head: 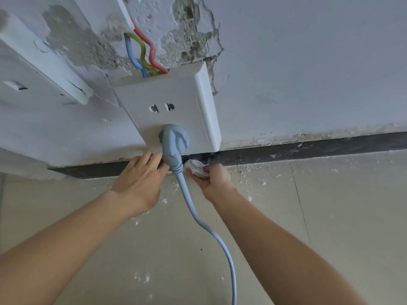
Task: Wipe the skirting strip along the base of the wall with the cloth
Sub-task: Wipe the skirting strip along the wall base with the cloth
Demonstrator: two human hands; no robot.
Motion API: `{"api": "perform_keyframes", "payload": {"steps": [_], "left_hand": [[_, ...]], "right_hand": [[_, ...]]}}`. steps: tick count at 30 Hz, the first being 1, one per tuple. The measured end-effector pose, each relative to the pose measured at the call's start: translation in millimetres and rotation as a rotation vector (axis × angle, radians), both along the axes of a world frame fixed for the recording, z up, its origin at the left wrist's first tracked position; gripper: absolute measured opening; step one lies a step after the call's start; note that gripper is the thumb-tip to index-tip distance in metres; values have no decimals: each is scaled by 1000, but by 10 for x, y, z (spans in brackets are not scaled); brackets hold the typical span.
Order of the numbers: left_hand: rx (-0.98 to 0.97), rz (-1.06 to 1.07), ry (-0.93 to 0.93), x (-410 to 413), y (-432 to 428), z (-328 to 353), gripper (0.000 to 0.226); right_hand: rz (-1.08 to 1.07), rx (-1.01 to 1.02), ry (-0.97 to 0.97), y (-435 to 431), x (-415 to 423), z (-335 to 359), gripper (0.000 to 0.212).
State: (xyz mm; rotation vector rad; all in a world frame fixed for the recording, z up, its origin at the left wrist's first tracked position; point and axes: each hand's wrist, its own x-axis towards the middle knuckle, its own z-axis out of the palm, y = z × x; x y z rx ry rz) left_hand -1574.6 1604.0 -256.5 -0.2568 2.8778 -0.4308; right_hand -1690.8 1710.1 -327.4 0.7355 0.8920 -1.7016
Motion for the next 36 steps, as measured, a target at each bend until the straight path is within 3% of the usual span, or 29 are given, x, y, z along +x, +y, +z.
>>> {"api": "perform_keyframes", "payload": {"steps": [7,8,13,18,22,24,27,29,33,36], "left_hand": [[61,65,94,76,-6,-191,86],[67,62,108,85,0,-225,87],[75,57,168,108,12,-249,93],[103,113,113,125,-15,-175,94],[112,84,104,135,-81,-160,96],[134,74,183,156,-113,-161,93],[172,117,126,143,-121,-100,83],[243,146,110,124,-133,-73,78],[305,184,111,77,-158,-59,76],[332,194,118,60,-168,-59,77]], "right_hand": [[-473,76,34,713,-159,20,23],[-448,91,34,735,-111,3,23],[72,30,29,146,284,-16,20],[58,73,111,-165,43,105,21],[-97,68,47,213,-222,316,22],[-301,29,22,460,-262,374,22],[-578,21,-13,714,-182,279,26],[-466,72,-9,674,-39,135,30],[165,63,43,75,393,-151,24],[352,37,128,-454,529,-347,22]]}}
